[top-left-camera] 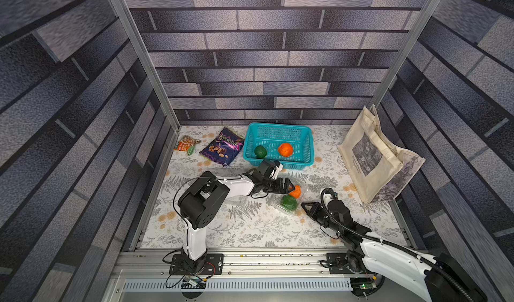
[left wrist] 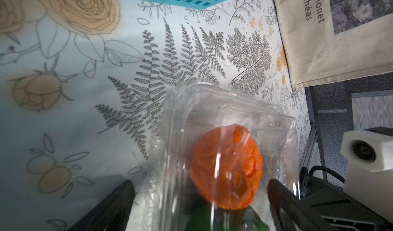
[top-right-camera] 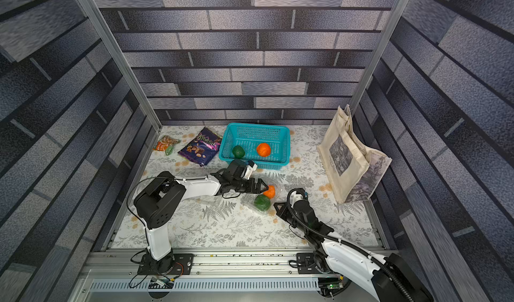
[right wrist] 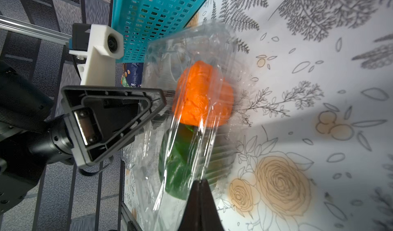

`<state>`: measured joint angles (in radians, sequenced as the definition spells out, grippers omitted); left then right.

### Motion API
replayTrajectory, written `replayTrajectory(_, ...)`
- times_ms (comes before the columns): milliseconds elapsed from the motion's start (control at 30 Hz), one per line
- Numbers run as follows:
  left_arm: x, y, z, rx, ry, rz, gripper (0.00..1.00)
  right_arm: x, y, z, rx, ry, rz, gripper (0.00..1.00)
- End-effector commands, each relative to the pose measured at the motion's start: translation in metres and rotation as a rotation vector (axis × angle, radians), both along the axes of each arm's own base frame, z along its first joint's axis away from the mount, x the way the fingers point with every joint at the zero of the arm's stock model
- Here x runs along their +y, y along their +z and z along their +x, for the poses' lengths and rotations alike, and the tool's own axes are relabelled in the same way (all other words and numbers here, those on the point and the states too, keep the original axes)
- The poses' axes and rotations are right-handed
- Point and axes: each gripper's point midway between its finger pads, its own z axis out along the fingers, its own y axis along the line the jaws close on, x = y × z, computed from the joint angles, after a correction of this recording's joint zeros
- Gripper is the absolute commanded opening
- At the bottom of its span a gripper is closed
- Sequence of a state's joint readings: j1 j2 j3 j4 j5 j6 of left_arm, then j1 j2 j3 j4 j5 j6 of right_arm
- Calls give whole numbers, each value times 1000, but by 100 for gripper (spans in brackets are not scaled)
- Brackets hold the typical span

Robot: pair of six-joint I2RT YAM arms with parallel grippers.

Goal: Take oranges out of containers
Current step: Open the packing box at the center of the board.

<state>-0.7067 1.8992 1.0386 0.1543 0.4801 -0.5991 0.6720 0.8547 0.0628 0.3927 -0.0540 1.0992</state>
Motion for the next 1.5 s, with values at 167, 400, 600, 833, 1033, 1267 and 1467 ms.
replayTrajectory(167,34,-60,-35,180,21,178,100,12,29,19,-117,0,60,0)
replayTrajectory(400,28,-62,-40,187,16,169,100,16,36,25,-152,2,73,0)
replayTrajectory(600,26,-63,-41,190,12,169,100,20,33,28,-147,8,76,0)
replayTrajectory(833,25,-62,-42,189,11,167,100,29,29,35,-153,16,99,0)
replayTrajectory(1033,25,-64,-44,193,10,167,100,39,34,44,-182,29,132,0)
replayTrajectory(1267,24,-64,-43,194,10,164,100,47,47,49,-259,43,209,0)
replayTrajectory(1467,25,-65,-41,198,12,163,100,65,55,47,-299,114,242,0)
